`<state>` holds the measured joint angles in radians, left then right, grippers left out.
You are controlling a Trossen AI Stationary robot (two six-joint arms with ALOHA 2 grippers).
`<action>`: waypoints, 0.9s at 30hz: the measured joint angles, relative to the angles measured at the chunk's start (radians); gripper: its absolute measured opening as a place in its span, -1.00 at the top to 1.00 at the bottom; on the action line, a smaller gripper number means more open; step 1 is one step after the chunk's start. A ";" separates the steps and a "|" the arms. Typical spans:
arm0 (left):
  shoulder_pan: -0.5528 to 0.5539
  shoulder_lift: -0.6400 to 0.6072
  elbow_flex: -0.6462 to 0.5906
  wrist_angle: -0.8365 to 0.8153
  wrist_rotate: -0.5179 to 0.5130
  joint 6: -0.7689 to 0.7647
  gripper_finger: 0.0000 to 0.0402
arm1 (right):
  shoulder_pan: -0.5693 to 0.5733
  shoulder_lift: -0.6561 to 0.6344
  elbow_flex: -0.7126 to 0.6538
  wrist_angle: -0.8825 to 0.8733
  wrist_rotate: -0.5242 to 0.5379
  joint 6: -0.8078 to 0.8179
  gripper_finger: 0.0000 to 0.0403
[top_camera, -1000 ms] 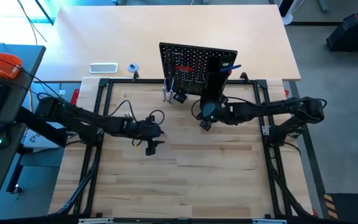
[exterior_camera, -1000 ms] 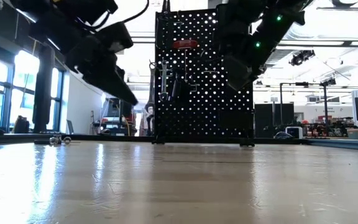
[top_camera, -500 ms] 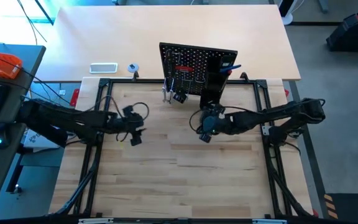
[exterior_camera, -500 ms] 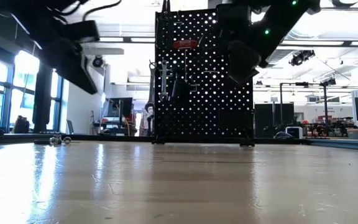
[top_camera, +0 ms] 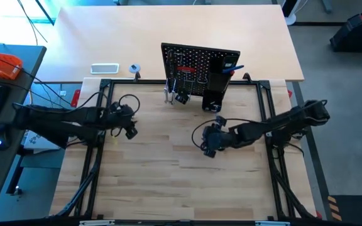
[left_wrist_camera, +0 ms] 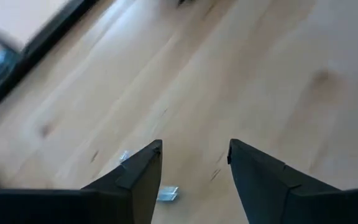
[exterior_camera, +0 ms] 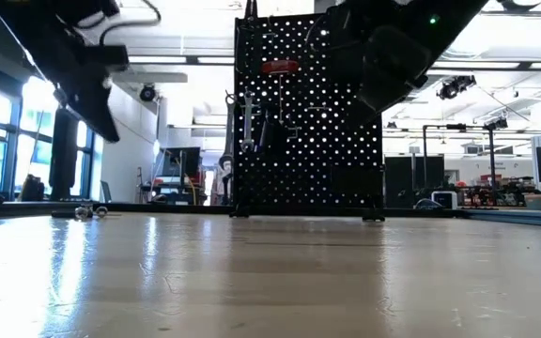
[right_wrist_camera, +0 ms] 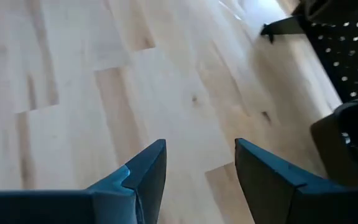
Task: Hang tools onto peg board
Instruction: Put the socket into the bottom black bin on the peg board
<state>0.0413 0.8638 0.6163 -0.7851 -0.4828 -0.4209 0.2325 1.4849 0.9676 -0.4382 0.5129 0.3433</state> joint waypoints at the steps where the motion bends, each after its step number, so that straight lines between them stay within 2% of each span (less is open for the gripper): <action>1: 0.017 0.012 -0.001 -0.024 0.000 -0.020 0.12 | 0.010 0.000 0.000 -0.003 0.000 0.010 0.09; 4: 0.064 0.041 -0.027 -0.016 0.000 -0.069 0.13 | 0.040 0.000 0.000 -0.007 0.007 0.034 0.09; 11: 0.158 0.095 -0.149 0.157 0.077 -0.137 0.08 | 0.100 0.000 0.000 -0.007 0.059 0.060 0.09; 18: 0.212 0.135 -0.200 0.154 0.085 -0.202 0.07 | 0.127 0.000 0.000 -0.007 0.067 0.060 0.09; 27: 0.215 0.183 -0.208 0.129 0.062 -0.241 0.07 | 0.131 0.000 0.000 -0.008 0.079 0.059 0.09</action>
<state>0.2562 1.0466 0.4081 -0.6562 -0.4207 -0.6621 0.3630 1.4853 0.9676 -0.4458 0.5921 0.4020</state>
